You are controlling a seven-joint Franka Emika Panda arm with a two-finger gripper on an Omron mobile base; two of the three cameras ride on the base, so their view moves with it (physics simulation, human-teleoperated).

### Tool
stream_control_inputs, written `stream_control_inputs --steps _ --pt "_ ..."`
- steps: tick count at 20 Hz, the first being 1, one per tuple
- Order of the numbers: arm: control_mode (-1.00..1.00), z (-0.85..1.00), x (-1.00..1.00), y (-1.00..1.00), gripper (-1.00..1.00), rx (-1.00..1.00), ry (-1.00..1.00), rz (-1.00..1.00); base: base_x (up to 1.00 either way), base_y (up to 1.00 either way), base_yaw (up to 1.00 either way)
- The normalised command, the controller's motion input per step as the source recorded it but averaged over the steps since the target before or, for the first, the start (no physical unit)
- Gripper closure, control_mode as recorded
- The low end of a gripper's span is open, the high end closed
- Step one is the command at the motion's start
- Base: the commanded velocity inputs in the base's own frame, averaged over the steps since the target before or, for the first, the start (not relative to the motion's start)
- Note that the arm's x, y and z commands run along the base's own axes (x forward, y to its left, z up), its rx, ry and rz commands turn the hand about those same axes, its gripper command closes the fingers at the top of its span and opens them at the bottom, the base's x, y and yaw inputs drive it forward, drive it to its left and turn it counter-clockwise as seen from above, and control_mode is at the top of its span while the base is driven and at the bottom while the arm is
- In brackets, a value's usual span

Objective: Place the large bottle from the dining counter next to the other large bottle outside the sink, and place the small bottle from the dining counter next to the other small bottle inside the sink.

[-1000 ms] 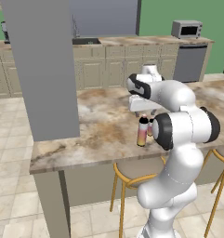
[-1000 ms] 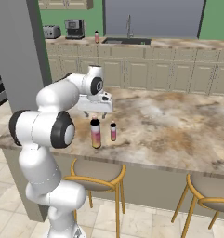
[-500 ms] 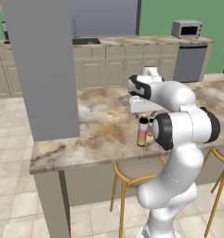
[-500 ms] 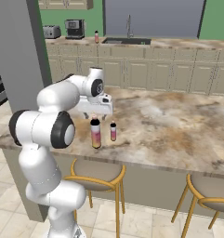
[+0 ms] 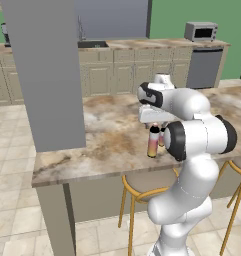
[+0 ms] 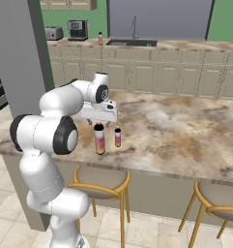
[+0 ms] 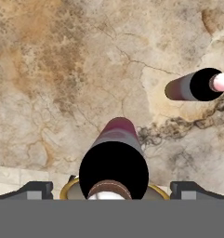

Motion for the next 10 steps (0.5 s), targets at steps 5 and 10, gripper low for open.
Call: stream_control_inputs --steps 5,10 --pt "-1.00 -0.10 0.00 0.00 -1.00 0.00 0.00 0.00 0.00 0.00 0.00" --pt "-1.00 -0.15 0.00 0.00 -1.00 0.00 0.00 0.00 0.00 0.00 0.00"
